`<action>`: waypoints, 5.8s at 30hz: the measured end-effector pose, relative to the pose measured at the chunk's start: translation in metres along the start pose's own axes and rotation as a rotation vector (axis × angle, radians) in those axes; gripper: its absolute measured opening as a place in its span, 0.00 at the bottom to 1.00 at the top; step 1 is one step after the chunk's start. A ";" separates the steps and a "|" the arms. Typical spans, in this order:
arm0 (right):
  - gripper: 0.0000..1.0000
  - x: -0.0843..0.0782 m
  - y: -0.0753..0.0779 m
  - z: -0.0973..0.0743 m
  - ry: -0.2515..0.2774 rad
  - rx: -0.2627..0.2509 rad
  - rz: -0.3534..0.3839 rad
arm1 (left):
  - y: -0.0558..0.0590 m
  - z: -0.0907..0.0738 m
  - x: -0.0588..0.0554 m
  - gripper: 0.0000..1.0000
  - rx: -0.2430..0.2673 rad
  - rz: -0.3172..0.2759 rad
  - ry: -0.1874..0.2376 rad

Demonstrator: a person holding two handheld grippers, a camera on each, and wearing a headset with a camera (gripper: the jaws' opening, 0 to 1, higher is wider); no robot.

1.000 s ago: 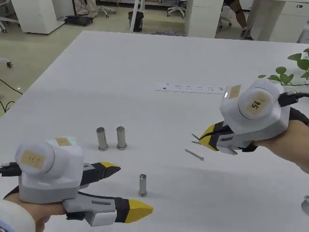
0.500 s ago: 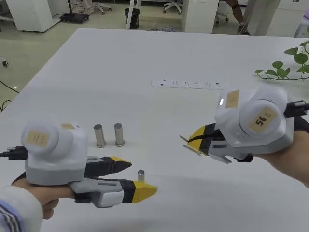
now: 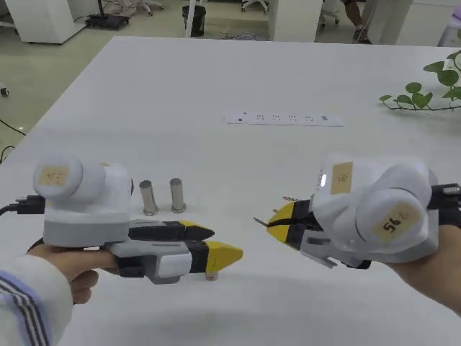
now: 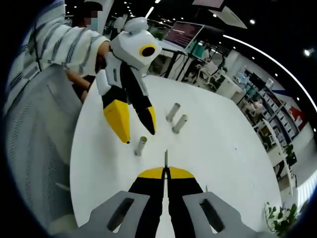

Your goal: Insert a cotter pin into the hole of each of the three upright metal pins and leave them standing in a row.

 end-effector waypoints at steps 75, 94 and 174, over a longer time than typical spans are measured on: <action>0.02 0.015 -0.031 0.008 0.030 0.005 -0.108 | 0.015 0.012 -0.008 0.02 -0.066 -0.215 -0.054; 0.02 0.014 -0.033 0.006 0.036 -0.015 -0.072 | 0.015 0.012 -0.010 0.00 -0.051 -0.250 -0.049; 0.03 0.011 -0.078 -0.014 0.140 0.432 0.287 | 0.047 -0.007 -0.040 0.00 -0.287 0.300 -0.185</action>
Point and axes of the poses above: the centre of the closed fingertips' face, and the gripper's own axes: z roughly forward along the fingers, y roughly to its right, x roughly out of its top, the point moved 2 cm from there along -z, roughly backward along the fingers, and after that the axes turned 5 degrees about y, right-handed, at the moved point
